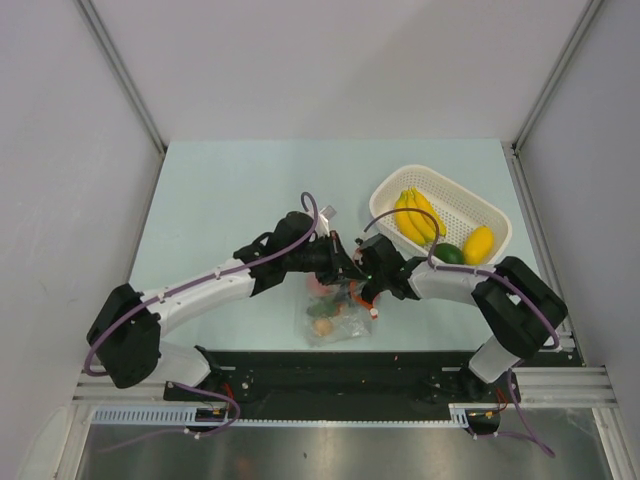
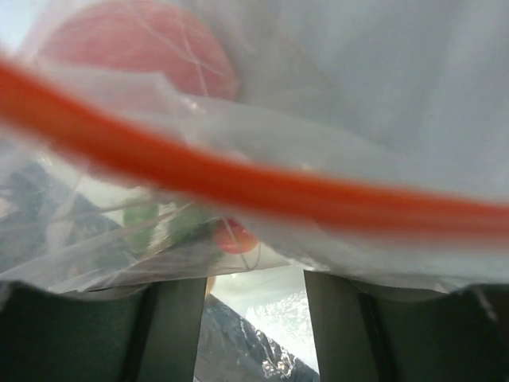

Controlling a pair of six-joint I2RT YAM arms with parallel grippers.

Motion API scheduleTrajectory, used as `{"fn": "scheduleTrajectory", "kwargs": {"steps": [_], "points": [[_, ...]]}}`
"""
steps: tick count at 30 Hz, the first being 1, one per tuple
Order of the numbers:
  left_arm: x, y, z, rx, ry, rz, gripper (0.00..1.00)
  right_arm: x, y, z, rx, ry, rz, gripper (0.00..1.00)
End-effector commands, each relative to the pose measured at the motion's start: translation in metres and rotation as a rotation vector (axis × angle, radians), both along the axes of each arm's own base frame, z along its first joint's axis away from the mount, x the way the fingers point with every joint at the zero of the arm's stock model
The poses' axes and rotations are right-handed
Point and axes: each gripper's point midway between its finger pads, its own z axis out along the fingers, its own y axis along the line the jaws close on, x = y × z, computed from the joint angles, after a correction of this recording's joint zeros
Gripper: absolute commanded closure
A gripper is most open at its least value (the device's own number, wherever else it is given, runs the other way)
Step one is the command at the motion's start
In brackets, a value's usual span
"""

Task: Open the zip-top bag and remove the fake food

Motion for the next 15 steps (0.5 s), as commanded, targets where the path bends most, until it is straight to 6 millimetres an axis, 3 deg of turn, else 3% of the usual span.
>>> {"fn": "scheduleTrajectory", "kwargs": {"steps": [1,9,15], "points": [[-0.008,-0.005,0.008,-0.047,-0.009,-0.028,1.00,0.003,0.013,-0.006,0.043,-0.002,0.010,0.45],[-0.012,-0.001,0.003,-0.033,-0.002,-0.037,1.00,0.000,0.020,-0.024,0.051,0.046,0.005,0.50],[-0.012,0.001,0.001,-0.022,-0.011,-0.051,1.00,0.002,0.021,-0.026,0.053,0.042,0.006,0.67]]}}
